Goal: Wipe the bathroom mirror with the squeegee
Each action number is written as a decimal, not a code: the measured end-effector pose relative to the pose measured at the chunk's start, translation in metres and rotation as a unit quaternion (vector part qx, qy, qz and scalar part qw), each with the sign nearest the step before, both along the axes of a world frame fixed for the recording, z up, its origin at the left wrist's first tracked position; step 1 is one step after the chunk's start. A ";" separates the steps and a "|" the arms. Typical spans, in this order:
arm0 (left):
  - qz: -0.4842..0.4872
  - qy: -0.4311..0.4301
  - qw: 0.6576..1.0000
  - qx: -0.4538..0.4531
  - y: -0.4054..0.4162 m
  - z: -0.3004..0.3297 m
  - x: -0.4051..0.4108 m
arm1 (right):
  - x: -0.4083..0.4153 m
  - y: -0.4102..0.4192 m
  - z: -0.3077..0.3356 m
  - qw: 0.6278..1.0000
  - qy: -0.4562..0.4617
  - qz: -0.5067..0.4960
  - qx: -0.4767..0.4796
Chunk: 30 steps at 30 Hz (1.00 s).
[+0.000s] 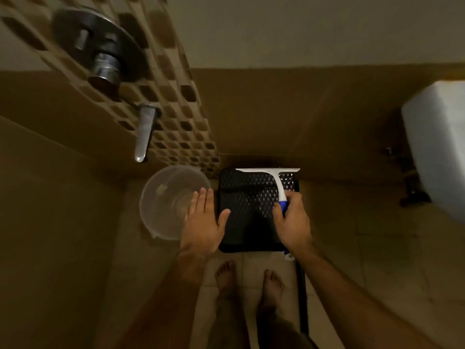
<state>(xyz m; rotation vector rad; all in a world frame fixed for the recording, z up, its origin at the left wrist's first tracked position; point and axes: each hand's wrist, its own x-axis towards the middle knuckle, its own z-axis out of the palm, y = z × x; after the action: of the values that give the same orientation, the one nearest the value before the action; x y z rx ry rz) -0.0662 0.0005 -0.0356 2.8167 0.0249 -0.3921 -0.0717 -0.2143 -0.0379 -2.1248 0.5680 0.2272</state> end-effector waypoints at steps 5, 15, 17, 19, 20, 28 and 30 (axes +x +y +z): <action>-0.022 -0.009 1.000 0.005 -0.010 -0.044 0.038 | 0.026 0.004 -0.056 1.000 0.029 -0.002 -0.007; -0.062 0.011 0.998 -0.015 -0.008 -0.119 0.040 | 0.046 0.008 -0.132 0.996 0.075 0.019 -0.050; -0.056 0.009 0.998 -0.015 -0.007 -0.124 0.039 | 0.047 0.007 -0.140 0.996 0.080 0.011 -0.038; -0.055 0.005 0.998 -0.017 -0.008 -0.127 0.039 | 0.048 0.007 -0.146 0.996 0.082 0.008 -0.026; -0.057 0.004 0.998 -0.017 -0.008 -0.127 0.037 | 0.048 0.007 -0.148 0.996 0.083 0.009 -0.024; -0.050 0.008 0.998 -0.026 -0.009 -0.080 0.039 | 0.047 -0.005 -0.099 0.978 -0.025 0.076 -0.195; -0.043 -0.013 0.999 -0.028 -0.011 -0.049 0.049 | 0.057 -0.007 -0.066 0.961 -0.076 0.093 -0.251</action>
<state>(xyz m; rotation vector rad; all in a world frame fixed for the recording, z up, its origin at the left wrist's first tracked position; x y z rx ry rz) -0.0168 -0.0107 -0.0846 2.7727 -0.1107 -0.3699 -0.0152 -0.2217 -0.1036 -2.6648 0.3582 0.0200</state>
